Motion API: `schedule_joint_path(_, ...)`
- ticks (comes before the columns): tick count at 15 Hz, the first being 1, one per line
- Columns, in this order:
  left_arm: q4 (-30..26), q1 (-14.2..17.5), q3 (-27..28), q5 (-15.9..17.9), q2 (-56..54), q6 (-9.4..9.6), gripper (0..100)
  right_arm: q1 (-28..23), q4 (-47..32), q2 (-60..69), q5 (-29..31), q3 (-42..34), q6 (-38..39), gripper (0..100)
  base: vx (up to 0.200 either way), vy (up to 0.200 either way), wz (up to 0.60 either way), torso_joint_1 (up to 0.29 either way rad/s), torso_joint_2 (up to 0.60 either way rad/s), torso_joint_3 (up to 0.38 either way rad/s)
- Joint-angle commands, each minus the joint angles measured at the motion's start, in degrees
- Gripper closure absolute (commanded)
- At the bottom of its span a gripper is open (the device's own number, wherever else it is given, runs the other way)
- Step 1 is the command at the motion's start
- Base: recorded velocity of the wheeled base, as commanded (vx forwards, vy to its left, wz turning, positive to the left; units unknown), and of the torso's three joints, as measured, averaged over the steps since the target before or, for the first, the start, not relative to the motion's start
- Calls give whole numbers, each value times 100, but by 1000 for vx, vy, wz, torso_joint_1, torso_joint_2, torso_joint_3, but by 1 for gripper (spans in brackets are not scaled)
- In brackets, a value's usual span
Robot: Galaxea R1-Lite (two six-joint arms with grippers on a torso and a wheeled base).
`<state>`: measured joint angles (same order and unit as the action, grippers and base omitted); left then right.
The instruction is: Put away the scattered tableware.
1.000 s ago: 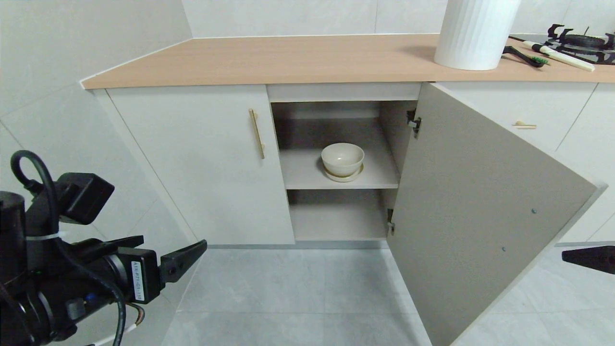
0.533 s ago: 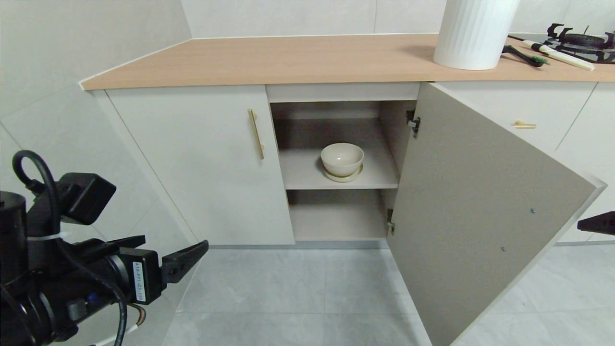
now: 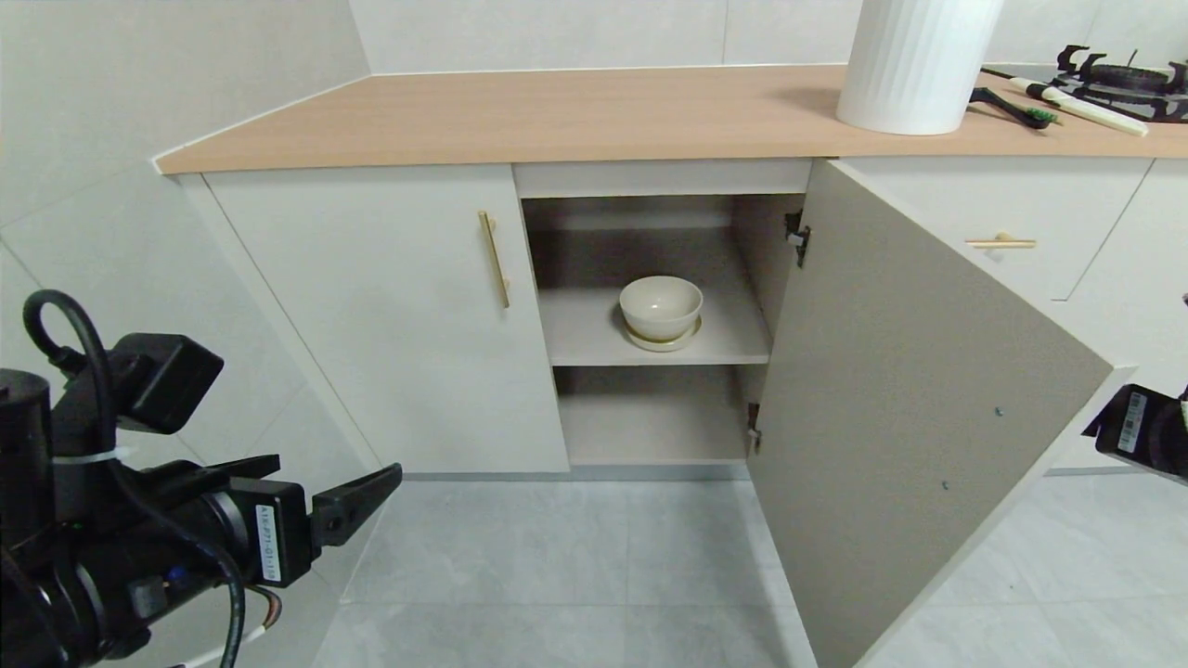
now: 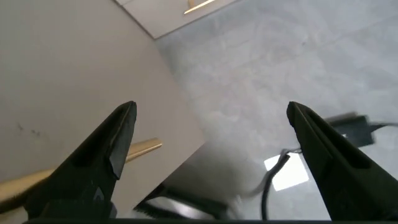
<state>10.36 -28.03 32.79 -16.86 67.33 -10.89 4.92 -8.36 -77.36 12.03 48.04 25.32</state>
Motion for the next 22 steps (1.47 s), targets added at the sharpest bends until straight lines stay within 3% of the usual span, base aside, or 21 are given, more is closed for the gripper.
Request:
schedule_joint_path(1, 1, -1, -1, -2, 0, -1, 0, 272, 10, -77, -17, -5, 61, 0, 0, 0, 0, 0, 0, 0)
schedule_joint_path(4, 1, -1, 8, 7, 52, -1, 0, 1142, 300, -394, -351, 12, 157, 0, 0, 0, 0, 0, 0, 0)
schedule_joint_path(9, 1, -1, -10, 7, 114, -1, 0, 1661, 1328, -1519, -1124, 258, 17, 0, 0, 0, 0, 0, 0, 0)
schedule_joint_path(13, 18, -10, -1, -10, 87, -1, 0, 1828, 2014, -2195, -1177, 285, 149, 0, 0, 0, 0, 0, 0, 0)
schedule_joint_path(18, 18, -36, -1, -28, 96, 8, 0, 2127, 2779, -2415, -1177, 109, 878, 0, 0, 0, 0, 0, 0, 0)
schedule_joint_path(22, 1, -36, -27, -37, 87, 166, 0, 2127, 2884, -2486, -1142, 109, 878, 0, 0, 0, 0, 0, 0, 0)
